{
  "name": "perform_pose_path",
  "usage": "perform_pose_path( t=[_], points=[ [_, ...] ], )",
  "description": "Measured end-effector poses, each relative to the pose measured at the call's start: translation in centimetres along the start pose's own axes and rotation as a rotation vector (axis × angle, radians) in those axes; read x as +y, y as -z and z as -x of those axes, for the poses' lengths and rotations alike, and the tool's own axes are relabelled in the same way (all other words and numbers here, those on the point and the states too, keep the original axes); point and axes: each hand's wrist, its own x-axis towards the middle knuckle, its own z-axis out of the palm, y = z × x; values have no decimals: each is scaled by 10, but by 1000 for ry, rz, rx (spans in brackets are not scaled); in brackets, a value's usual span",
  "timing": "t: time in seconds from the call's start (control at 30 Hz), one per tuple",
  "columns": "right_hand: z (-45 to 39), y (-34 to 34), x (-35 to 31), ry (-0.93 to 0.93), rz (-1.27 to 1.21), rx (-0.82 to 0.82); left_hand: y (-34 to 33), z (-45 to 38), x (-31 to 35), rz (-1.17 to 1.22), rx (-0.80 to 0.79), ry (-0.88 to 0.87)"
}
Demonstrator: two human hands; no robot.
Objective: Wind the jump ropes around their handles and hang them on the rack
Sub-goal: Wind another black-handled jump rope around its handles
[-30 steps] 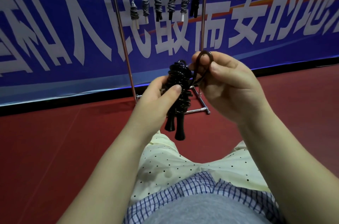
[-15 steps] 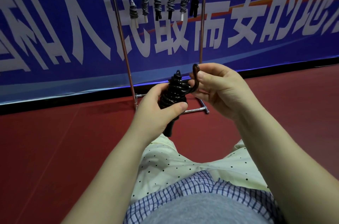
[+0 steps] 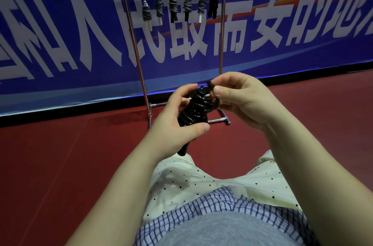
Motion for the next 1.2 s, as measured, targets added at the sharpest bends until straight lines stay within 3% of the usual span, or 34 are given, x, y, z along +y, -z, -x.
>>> perform_pose_path(
  t=[0.37,0.87,1.2],
  points=[
    [-3,8,3,-31,14,-168,0,2,1,61,-47,-26],
    [-7,13,11,-275,31,-178,-1,0,-14,9,-213,57],
    [-9,14,27,-314,-134,-122,-2,-4,-11,-13,-287,73]
  ],
)
